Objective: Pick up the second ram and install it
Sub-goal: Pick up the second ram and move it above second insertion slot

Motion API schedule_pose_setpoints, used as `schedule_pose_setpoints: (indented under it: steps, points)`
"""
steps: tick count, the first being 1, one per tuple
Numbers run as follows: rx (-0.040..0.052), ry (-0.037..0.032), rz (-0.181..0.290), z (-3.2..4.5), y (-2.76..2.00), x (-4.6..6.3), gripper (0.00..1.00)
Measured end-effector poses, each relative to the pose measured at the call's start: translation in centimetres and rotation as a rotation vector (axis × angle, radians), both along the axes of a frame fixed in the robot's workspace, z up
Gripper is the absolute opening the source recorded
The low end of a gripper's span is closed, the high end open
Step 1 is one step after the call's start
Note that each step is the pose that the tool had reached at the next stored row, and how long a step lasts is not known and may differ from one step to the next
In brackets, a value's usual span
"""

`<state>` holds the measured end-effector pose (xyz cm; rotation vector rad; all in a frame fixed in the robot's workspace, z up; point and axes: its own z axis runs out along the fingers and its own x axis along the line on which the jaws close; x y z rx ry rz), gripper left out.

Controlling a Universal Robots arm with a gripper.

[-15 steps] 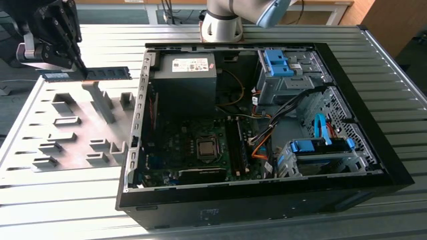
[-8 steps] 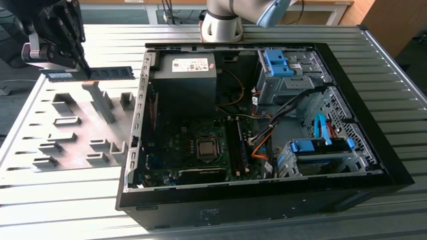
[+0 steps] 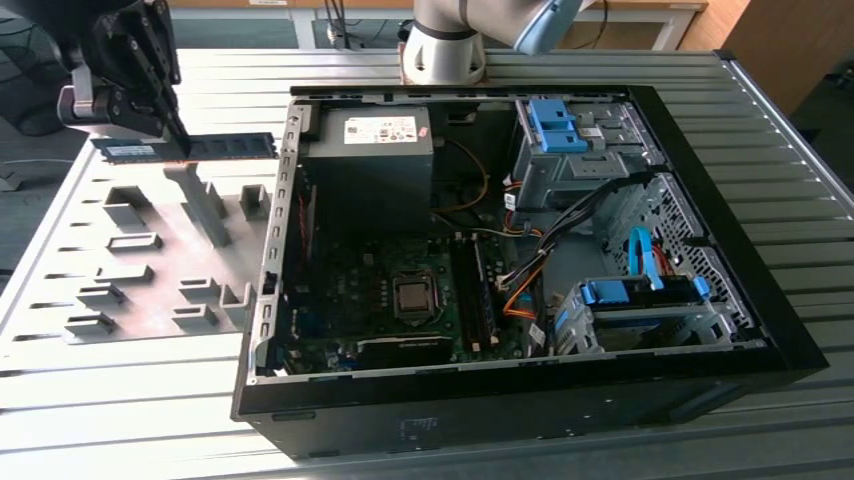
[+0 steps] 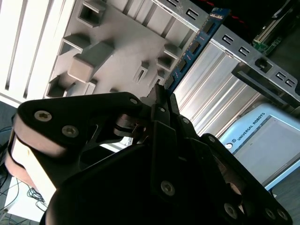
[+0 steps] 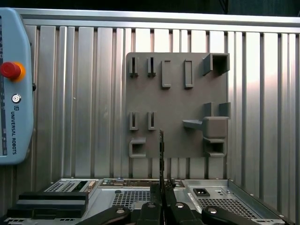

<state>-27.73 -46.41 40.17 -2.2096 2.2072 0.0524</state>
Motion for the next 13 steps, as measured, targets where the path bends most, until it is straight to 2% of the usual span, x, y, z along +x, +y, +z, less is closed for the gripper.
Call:
schedule_pose_setpoints:
  steps: [13]
  points:
    - [0.0001, -0.0001, 0.0, 0.0, 0.0, 1.2, 0.14]
